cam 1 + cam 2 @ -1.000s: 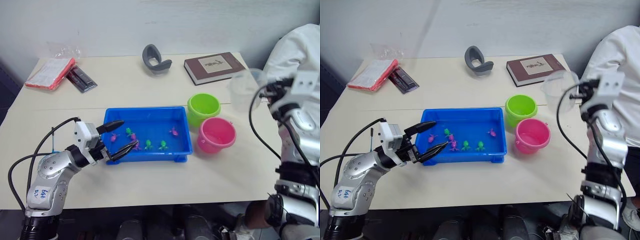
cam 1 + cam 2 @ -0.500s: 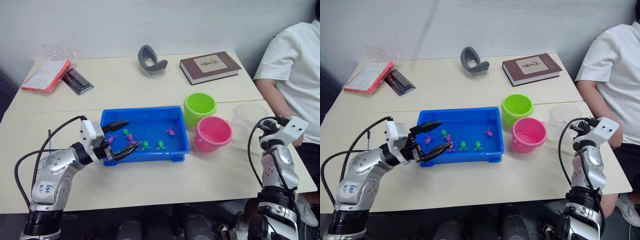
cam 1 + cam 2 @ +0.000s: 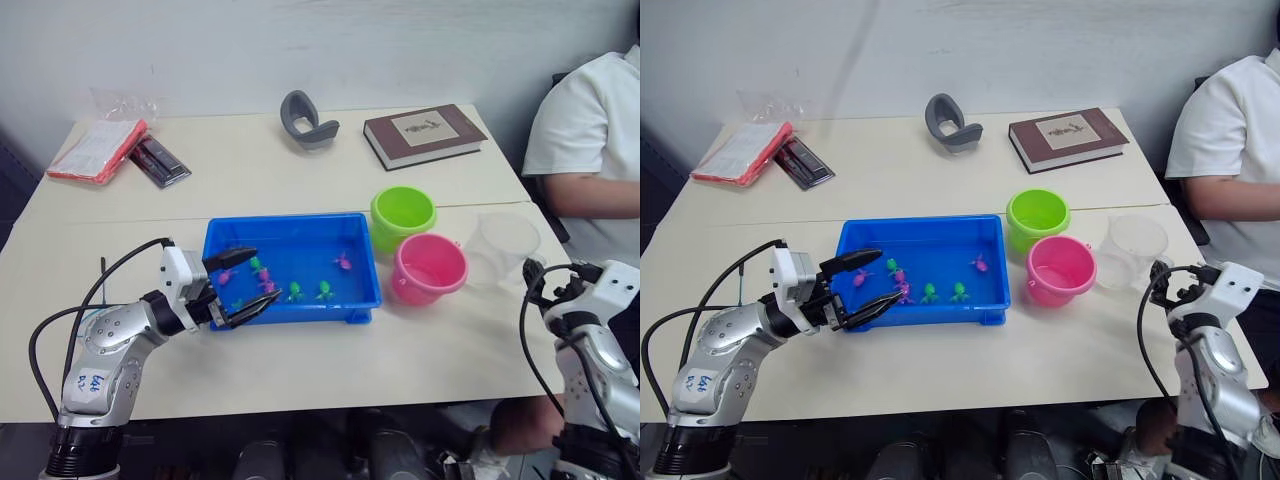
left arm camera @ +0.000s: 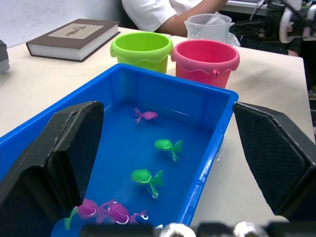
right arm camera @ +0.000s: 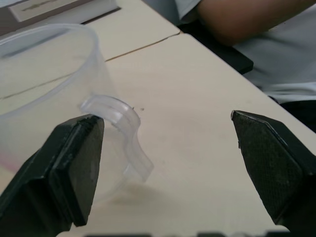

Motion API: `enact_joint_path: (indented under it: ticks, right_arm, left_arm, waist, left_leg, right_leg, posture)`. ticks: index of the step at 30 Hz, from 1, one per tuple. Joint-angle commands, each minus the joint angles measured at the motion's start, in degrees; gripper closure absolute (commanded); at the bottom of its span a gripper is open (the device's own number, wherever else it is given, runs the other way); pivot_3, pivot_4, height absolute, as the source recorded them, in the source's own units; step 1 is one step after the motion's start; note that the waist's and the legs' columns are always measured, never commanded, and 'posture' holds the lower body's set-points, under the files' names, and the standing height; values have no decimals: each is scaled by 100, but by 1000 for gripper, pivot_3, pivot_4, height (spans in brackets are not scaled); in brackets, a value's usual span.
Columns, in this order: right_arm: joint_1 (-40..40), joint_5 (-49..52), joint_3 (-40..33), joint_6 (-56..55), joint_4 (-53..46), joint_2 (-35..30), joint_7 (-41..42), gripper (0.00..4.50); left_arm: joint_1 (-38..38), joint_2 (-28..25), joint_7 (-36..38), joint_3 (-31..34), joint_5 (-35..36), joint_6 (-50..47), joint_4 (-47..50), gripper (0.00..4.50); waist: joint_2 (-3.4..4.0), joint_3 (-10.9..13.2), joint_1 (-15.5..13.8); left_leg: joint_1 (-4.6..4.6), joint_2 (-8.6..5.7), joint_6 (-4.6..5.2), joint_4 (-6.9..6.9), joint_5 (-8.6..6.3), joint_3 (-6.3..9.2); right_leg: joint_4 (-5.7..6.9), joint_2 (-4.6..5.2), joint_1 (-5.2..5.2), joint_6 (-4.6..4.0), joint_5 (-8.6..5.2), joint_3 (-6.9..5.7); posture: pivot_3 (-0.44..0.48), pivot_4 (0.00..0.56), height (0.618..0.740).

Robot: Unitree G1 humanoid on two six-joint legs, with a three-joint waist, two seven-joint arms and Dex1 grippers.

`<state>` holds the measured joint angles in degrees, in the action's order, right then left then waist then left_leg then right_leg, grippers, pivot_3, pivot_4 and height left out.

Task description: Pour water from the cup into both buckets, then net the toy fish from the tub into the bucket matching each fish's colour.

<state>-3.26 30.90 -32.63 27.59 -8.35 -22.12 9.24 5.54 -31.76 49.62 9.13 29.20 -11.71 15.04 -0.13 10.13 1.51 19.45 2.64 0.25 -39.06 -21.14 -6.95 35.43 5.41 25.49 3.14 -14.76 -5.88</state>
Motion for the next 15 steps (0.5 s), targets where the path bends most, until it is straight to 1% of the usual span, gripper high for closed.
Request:
enact_joint_path:
  ticks: [1,6,8,9,10,11,12,13,15]
  right_arm:
    - [338,395,-278,183,-839,-285,315,19]
    - [882,513,-430,282,-1271,-583,568,19]
    - [1052,730,-531,415,-1417,-634,688,19]
    - [1130,790,-602,444,-1484,-666,730,19]
    - [1202,858,-681,480,-1546,-700,766,19]
    - [1284,883,-750,471,-1613,-757,834,19]
    - [1341,906,-796,466,-1657,-800,878,19]
    - [1378,927,-817,463,-1683,-830,904,19]
    - [1407,1008,-954,402,-1855,-958,1012,19]
  left_arm:
    - [-65,-100,93,186,119,70,92,0]
    - [-102,-176,186,280,135,48,25,0]
    - [-110,-190,206,314,135,33,14,0]
    - [-111,-201,207,334,132,22,8,0]
    - [-114,-214,207,358,130,14,2,0]
    - [-129,-232,210,394,135,2,-1,0]
    - [-139,-243,212,419,139,-7,-2,0]
    - [-147,-250,215,433,142,-12,-2,0]
    - [-275,-341,215,603,144,5,-9,0]
  waist:
    - [0,0,4]
    - [-1,0,-6]
    - [-2,2,-14]
    - [-1,1,-2]
    - [16,11,14]
    - [25,15,36]
    - [42,25,46]
    - [51,31,43]
    - [79,52,6]
  left_leg:
    - [0,0,2,0,-2,-1]
    - [-1,0,12,1,-11,0]
    - [-2,-1,12,1,-11,1]
    - [27,-9,21,7,-16,20]
    - [32,-17,28,15,-12,56]
    - [39,-35,34,19,-4,127]
    - [47,-80,48,56,33,215]
    - [66,-134,56,97,86,322]
    - [93,-208,67,122,144,484]
  right_leg:
    - [0,0,0,0,0,1]
    - [-5,-2,-1,-1,0,-1]
    - [-5,-2,-1,0,0,-1]
    - [-12,9,-15,0,0,-14]
    - [-26,21,-37,1,0,-44]
    - [-49,45,-92,4,2,-111]
    - [-56,98,-131,9,2,-209]
    - [-96,150,-174,25,7,-307]
    - [-117,234,-233,48,-4,-459]
  posture:
    - [0,150,740]
    - [0,150,740]
    - [0,150,740]
    - [0,150,740]
    - [0,150,740]
    - [0,150,740]
    - [0,150,740]
    - [0,150,740]
    - [0,150,740]
